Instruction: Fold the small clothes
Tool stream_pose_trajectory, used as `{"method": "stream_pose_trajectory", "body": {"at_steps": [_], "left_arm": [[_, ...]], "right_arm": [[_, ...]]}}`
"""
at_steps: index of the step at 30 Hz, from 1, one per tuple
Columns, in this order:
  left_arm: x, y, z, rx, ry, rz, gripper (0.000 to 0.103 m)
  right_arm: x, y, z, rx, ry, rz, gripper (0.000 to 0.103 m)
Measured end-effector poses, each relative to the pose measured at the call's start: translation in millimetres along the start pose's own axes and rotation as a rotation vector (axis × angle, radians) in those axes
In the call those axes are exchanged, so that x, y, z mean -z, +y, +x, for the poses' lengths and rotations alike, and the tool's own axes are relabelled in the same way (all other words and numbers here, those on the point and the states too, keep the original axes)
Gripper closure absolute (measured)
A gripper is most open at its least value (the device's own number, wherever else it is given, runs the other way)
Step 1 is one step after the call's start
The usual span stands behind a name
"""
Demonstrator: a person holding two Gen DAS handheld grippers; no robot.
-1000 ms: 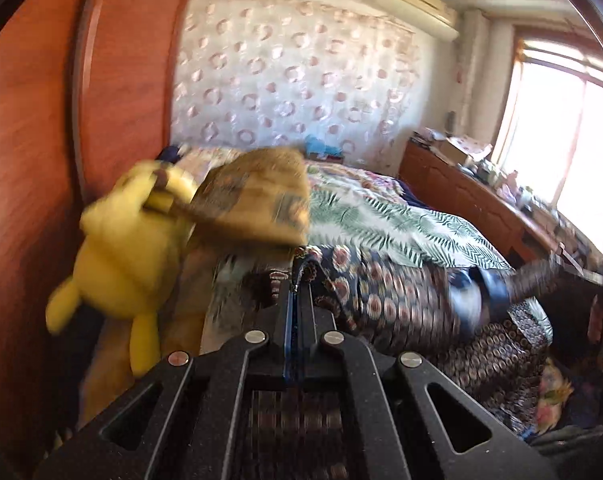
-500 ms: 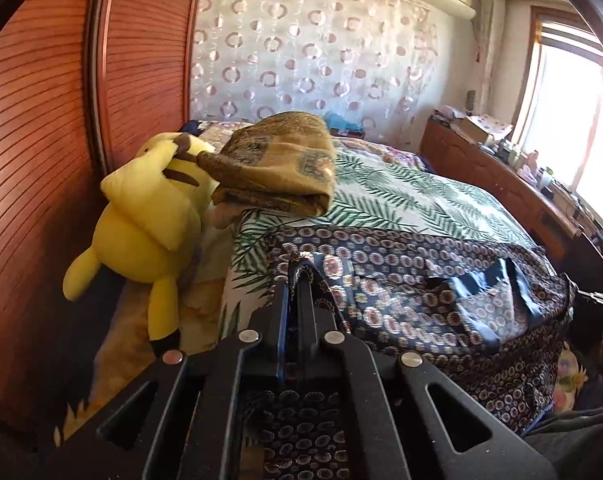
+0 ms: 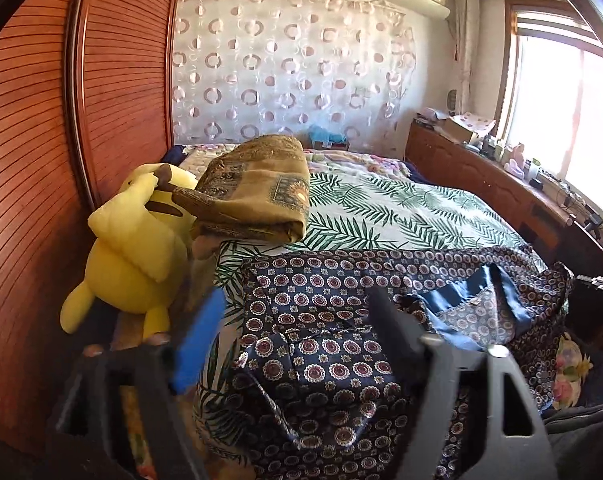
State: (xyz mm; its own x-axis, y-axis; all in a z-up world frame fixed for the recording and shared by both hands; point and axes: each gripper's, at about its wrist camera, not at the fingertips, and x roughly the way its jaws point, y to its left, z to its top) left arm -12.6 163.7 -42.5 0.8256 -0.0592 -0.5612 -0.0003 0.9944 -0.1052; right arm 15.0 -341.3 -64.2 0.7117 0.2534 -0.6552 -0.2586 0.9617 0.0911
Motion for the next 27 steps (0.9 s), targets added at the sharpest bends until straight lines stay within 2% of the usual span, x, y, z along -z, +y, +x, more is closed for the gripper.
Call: {"method": "stream_pose_trajectory", "body": {"at_steps": [3, 4, 7, 8, 17, 27], "left_arm": [[-2, 2, 12, 0.023, 0.027, -0.011, 0.024], [-3, 3, 15, 0.028, 0.029, -0.016, 0.024], [-11, 4, 26, 0.020, 0.043, -0.005, 0.024], [-16, 6, 32, 0.004, 0.053, 0.002, 0.024], [-48, 18, 72, -0.045, 0.092, 0.057, 0.024], [-43, 30, 110, -0.026, 0.181, 0.060, 0.024]], "right_arm": [[-5, 0, -9, 0.008, -0.030, -0.009, 0.096], [-7, 1, -11, 0.017, -0.037, -0.015, 0.089], [-13, 2, -7, 0.041, -0.054, -0.033, 0.052], [-16, 1, -2, 0.040, -0.060, -0.034, 0.048], [-42, -3, 80, 0.026, 0.012, -0.015, 0.046], [-67, -15, 138, 0.062, 0.123, -0.012, 0.046]]}}
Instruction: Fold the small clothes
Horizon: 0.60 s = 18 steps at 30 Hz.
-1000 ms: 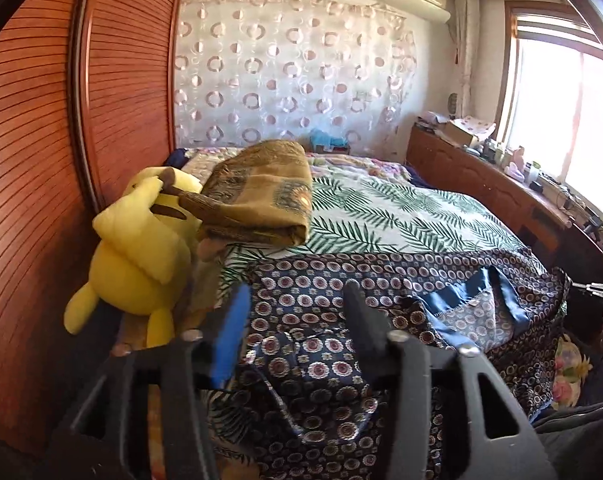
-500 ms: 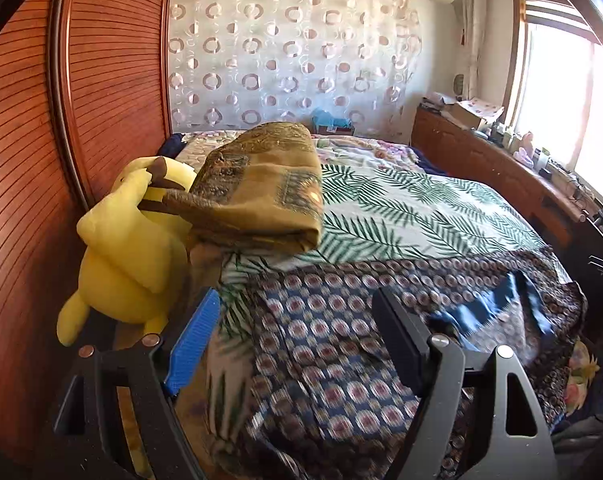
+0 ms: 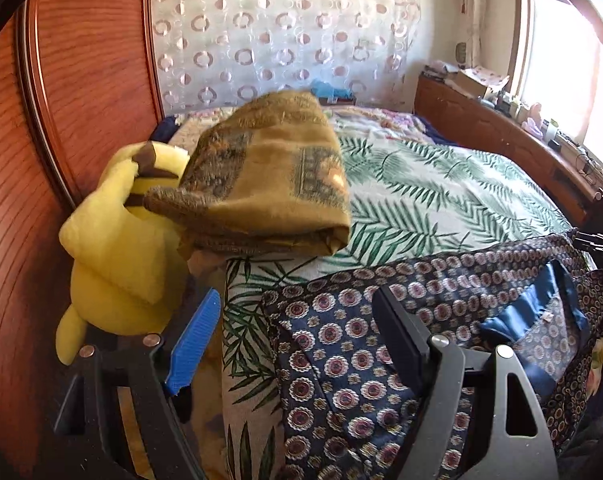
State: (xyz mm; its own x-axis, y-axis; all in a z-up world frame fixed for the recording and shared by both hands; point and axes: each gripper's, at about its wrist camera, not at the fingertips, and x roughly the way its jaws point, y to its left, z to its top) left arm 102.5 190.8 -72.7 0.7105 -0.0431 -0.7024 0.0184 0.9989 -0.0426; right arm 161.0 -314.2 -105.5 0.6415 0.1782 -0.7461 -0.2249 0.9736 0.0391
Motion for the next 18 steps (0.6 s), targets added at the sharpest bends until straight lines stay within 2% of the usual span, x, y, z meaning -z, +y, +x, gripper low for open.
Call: {"method": "stream_pose_trajectory", "body": {"at_steps": [6, 9, 13, 18], "left_arm": [[1, 12, 21, -0.006, 0.066, -0.012, 0.024], [-1, 15, 28, 0.002, 0.099, -0.006, 0.024], [-2, 24, 40, 0.033, 0.155, -0.031, 0.035], [5, 20, 50, 0.052, 0.192, -0.030, 0.038]], "right_arm": [[-7, 1, 15, -0.002, 0.029, -0.018, 0.046], [-5, 5, 19, 0.025, 0.017, -0.042, 0.041], [-3, 1, 20, 0.020, 0.004, -0.026, 0.038], [-1, 0, 21, 0.016, -0.001, -0.027, 0.036]]}}
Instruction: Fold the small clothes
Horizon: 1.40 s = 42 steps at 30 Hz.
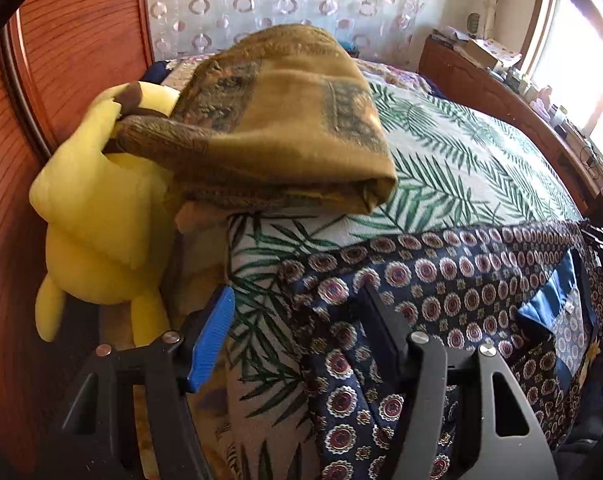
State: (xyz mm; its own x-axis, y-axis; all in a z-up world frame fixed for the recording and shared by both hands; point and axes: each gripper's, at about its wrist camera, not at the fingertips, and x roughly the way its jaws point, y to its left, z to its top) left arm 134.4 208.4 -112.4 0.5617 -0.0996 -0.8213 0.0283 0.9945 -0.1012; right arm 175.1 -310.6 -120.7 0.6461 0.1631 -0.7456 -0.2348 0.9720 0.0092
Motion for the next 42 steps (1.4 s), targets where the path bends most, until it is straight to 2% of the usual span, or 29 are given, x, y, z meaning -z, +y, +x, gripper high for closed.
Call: {"method": "stream_pose_trajectory", "body": {"at_steps": [7, 8, 10, 11, 13, 15, 16, 17, 19, 23, 27, 35, 38, 42], "left_arm": [[8, -9, 7, -0.028, 0.014, 0.028, 0.038], [9, -10, 6, -0.025, 0.012, 0.027, 0.041], [10, -13, 4, -0.006, 0.006, 0.037, 0.066], [10, -16, 4, 0.009, 0.007, 0.045, 0.071], [11, -22, 2, 0.011, 0.011, 0.069, 0.088], [12, -27, 1, 0.012, 0.012, 0.081, 0.094], [12, -29, 0, 0.010, 0.012, 0.080, 0.095], [12, -31, -2, 0.011, 0.010, 0.083, 0.096], [13, -35, -12, 0.023, -0.015, 0.082, 0.096], [11, -46, -64, 0.043, -0.141, 0.071, 0.096], [8, -57, -118, 0.059, -0.280, 0.090, 0.096], [4, -83, -210, 0.100, -0.526, 0.135, 0.096], [-5, -91, -230, 0.080, -0.606, 0.150, 0.096], [-36, -92, -240, 0.098, -0.669, 0.136, 0.096]], "right_arm": [[0, 1, 1, 0.003, 0.001, -0.004, 0.035], [0, 1, 1, 0.003, 0.001, -0.005, 0.035], [0, 1, 1, 0.004, 0.002, -0.007, 0.035], [0, 2, 1, 0.004, 0.001, -0.006, 0.035], [0, 2, 1, 0.001, 0.007, -0.003, 0.038], [-2, 6, -2, -0.030, 0.023, -0.022, 0.058], [-3, 9, -4, -0.051, 0.034, -0.032, 0.081], [-4, 12, -5, -0.073, 0.050, -0.043, 0.094], [-3, 22, -10, -0.086, 0.064, -0.090, 0.096], [-3, 30, -48, -0.084, -0.024, -0.105, 0.098], [-8, 26, -115, -0.073, -0.172, -0.069, 0.098], [-23, 29, -234, -0.014, -0.391, -0.112, 0.099], [-28, 35, -275, 0.043, -0.481, -0.166, 0.099], [-47, 35, -309, 0.086, -0.549, -0.200, 0.099]]}}
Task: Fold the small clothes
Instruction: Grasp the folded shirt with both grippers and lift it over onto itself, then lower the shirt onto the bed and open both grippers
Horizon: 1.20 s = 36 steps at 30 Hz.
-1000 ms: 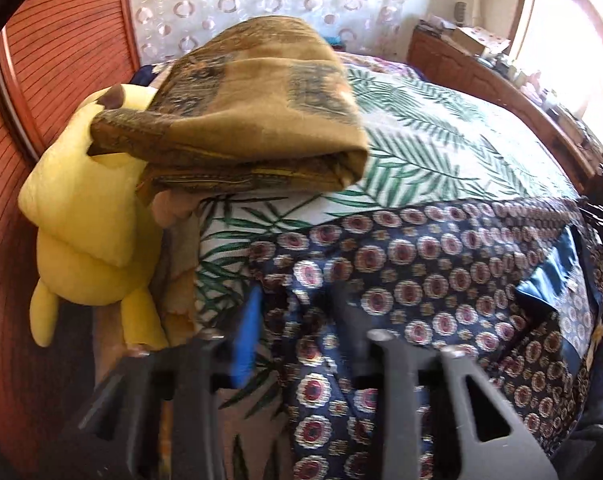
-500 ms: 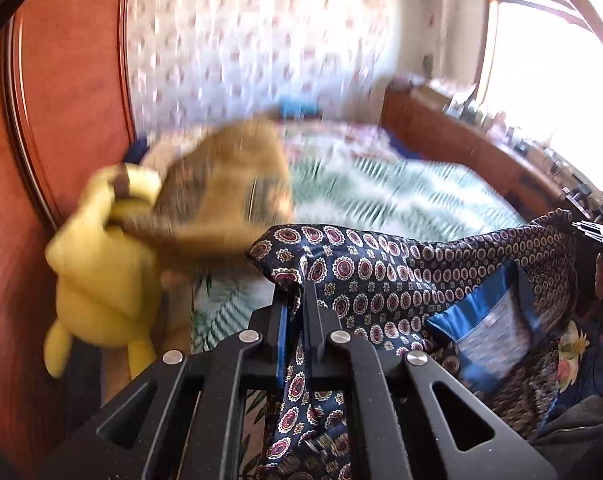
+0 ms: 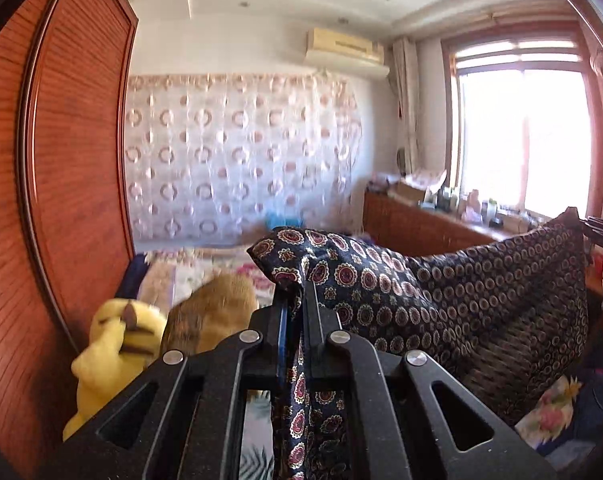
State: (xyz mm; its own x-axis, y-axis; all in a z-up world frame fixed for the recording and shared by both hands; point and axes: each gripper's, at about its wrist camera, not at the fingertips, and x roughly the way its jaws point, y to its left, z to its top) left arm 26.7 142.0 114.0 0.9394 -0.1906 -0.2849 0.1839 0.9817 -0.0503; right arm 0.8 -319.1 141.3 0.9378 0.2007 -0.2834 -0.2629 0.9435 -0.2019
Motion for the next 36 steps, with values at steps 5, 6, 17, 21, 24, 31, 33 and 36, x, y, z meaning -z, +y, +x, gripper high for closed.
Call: {"method": "stream_pose_trajectory", "body": {"at_steps": [5, 6, 17, 21, 24, 31, 33, 36], "left_arm": [[-31, 7, 47, -0.029, -0.035, -0.011, 0.096], [-33, 11, 64, -0.044, -0.025, -0.013, 0.096], [23, 55, 213, -0.086, 0.203, -0.045, 0.054], [55, 45, 204, -0.031, 0.261, -0.056, 0.044], [75, 28, 192, -0.007, 0.293, -0.025, 0.034], [110, -7, 186, 0.070, 0.386, 0.000, 0.026], [121, -15, 189, 0.076, 0.422, 0.003, 0.026], [137, -25, 196, 0.072, 0.478, 0.015, 0.026]], "right_arm": [[-38, -14, 24, 0.075, -0.028, -0.051, 0.099], [-44, -17, 40, 0.086, -0.015, -0.055, 0.099], [-10, 29, 283, 0.138, 0.370, 0.040, 0.063], [28, 48, 305, 0.087, 0.436, 0.120, 0.063], [41, 62, 298, 0.053, 0.451, 0.114, 0.063], [88, 35, 226, -0.036, 0.455, 0.184, 0.054], [96, 17, 204, -0.037, 0.466, 0.213, 0.054], [108, -13, 189, -0.023, 0.488, 0.258, 0.054]]}}
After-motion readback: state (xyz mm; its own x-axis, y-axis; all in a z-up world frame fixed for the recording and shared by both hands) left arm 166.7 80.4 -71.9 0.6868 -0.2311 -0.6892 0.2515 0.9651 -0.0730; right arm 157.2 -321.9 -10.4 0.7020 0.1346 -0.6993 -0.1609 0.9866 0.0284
